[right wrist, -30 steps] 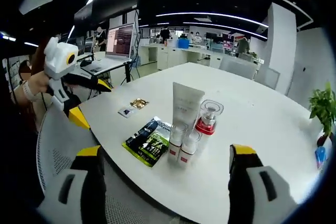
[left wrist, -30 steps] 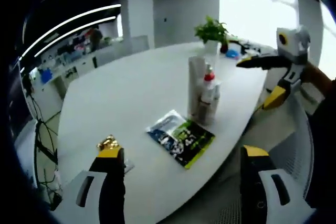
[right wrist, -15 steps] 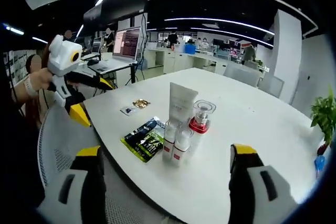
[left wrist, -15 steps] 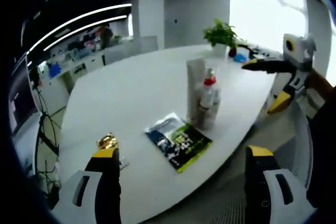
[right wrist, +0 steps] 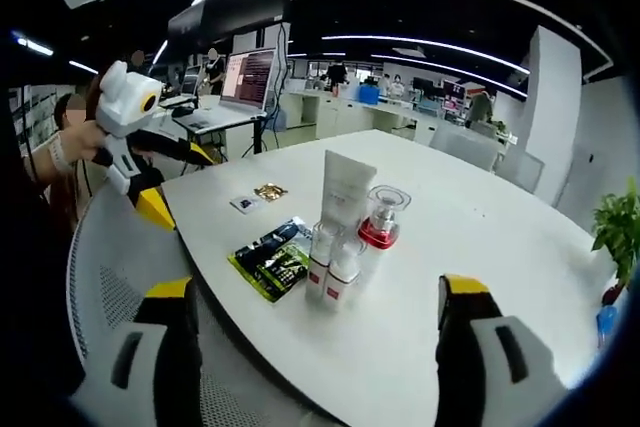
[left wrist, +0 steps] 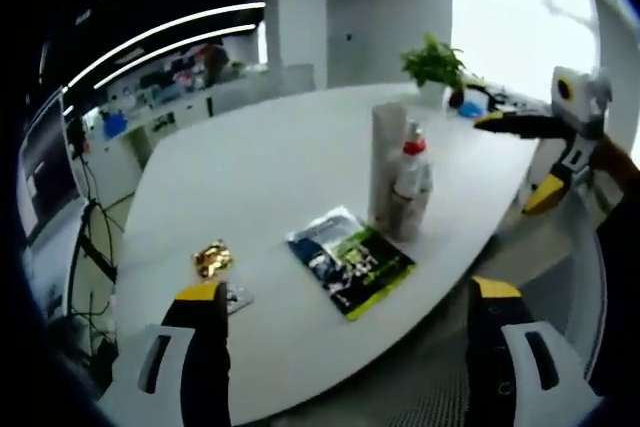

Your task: Arrange the skincare products in the storage area until every visible bottle or jar stands upright without overlapping.

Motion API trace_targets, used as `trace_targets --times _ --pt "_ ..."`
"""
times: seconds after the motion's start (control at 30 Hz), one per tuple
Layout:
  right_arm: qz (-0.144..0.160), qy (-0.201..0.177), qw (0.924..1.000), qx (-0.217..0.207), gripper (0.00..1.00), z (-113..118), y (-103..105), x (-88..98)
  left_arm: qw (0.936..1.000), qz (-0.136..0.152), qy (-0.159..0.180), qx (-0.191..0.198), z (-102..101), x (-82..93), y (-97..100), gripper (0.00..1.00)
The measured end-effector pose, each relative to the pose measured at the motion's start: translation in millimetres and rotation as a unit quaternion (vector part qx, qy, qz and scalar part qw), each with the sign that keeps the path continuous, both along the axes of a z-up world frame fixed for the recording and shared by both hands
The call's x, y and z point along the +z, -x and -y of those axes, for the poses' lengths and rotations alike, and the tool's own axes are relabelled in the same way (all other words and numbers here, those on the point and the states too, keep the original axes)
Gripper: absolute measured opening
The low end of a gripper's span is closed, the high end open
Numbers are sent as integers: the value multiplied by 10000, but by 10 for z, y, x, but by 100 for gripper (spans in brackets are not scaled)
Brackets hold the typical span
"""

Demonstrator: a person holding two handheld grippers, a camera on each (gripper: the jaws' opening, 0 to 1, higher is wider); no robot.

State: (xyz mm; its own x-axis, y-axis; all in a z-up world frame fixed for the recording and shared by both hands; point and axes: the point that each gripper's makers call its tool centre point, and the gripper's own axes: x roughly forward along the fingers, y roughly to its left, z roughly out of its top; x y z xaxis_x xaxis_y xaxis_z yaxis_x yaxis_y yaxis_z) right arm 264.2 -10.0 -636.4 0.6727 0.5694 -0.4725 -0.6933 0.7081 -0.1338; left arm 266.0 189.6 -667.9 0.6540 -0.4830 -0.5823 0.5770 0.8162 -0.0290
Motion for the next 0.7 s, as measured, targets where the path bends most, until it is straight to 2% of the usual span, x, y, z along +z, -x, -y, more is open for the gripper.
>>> trace_targets --times 0.13,0.17,0.2,0.27,0.3,0.43,0.5,0.57,0.7 --pt "-4 -90 9999 -71 99 45 -66 35 10000 -49 -31 22 -90 -32 -117 97" --pt "-6 -101 9999 -88 97 55 -81 41 9998 -70 196 32 -68 -7 -169 97" --pt "-7 -111 9999 -99 95 62 -97 42 9996 -111 245 76 -77 -4 -206 97" --pt "-27 -106 9999 -97 94 66 -127 24 10000 -63 50 51 -108 -12 -254 97" --pt "-68 -66 9999 -85 91 70 -132 7 9999 -127 -59 70 -133 -39 -278 97" --pt "-48 -72 9999 -124 84 94 -175 19 9997 -211 -72 70 -181 -93 -361 97" --pt "9 -37 10000 -89 84 98 -192 19 9994 -322 -116 97 -223 -151 -397 97" --pt "15 -23 10000 -49 80 97 -217 -11 9988 -390 -256 169 -295 -229 -462 97" --pt "-140 1 9999 -36 80 103 -199 -55 9969 -606 -375 331 -410 -364 -544 97"
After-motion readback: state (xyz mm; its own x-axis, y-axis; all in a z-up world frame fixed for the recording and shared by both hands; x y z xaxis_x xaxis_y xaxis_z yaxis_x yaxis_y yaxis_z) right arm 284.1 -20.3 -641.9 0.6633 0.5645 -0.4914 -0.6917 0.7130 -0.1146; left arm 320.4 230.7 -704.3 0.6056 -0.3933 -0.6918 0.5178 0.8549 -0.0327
